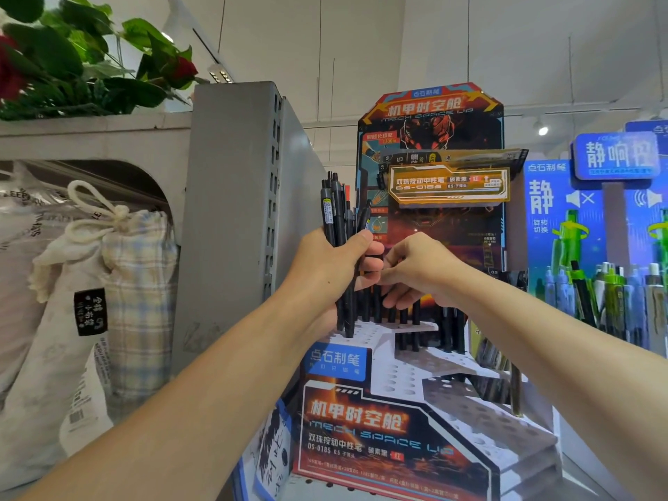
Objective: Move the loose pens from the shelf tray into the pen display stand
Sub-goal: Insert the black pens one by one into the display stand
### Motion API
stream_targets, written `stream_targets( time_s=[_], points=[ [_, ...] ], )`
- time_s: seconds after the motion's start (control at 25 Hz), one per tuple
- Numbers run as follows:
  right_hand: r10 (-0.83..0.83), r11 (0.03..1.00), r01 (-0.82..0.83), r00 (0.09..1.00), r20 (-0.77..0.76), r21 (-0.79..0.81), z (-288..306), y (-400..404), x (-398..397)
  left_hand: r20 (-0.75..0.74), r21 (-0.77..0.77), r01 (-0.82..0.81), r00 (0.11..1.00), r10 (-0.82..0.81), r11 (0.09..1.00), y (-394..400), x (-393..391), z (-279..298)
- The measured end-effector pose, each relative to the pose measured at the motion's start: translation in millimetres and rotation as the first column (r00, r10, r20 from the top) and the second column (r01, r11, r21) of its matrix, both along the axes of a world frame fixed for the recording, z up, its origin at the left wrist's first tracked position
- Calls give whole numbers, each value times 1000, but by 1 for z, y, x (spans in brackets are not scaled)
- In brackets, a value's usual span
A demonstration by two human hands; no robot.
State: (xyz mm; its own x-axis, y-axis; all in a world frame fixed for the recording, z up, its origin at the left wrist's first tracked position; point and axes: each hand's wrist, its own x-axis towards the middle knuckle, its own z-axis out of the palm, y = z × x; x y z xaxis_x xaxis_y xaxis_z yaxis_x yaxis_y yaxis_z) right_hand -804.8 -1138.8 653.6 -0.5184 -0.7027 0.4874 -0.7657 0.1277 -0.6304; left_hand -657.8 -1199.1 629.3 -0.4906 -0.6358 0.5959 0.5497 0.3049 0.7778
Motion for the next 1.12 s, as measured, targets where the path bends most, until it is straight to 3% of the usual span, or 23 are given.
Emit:
stream_targets(
  time_s=[0.2, 0.44, 0.56, 0.6, 0.68, 0.76, 0.92, 1.12],
  points=[
    [-89, 993, 96, 992, -94, 72, -1, -1, 9, 7, -30, -17, 1000, 17, 999, 0, -2, 1],
    [-84, 987, 82, 996, 9, 139, 2, 7, 17, 7, -15, -23, 1000, 24, 1000, 0, -3, 0],
    [-87, 995, 91, 993, -79, 49, 4, 13, 17, -3, 48, 24, 1000, -24, 999, -1, -2, 1],
    [-42, 998, 38, 996, -74, -58, 6, 15, 16, -6, 50, 41, 999, -41, 998, -1, -1, 1],
    [204, 941, -172, 976, 81, -292, 11, 23, 19, 6, 38, 39, 999, -39, 999, -2, -1, -1],
    [449, 848, -350, 873, 190, -398, 14, 30, 24, 12, 32, 25, 1000, -26, 999, -3, -1, -1],
    [496, 849, -423, 845, 202, -315, 12, 32, 28, 21, -4, 19, 1000, -19, 1000, -1, 0, -2],
    [517, 832, -414, 820, 245, -370, 17, 33, 26, 27, -22, 14, 1000, -13, 1000, 3, 2, -3]
  ],
)
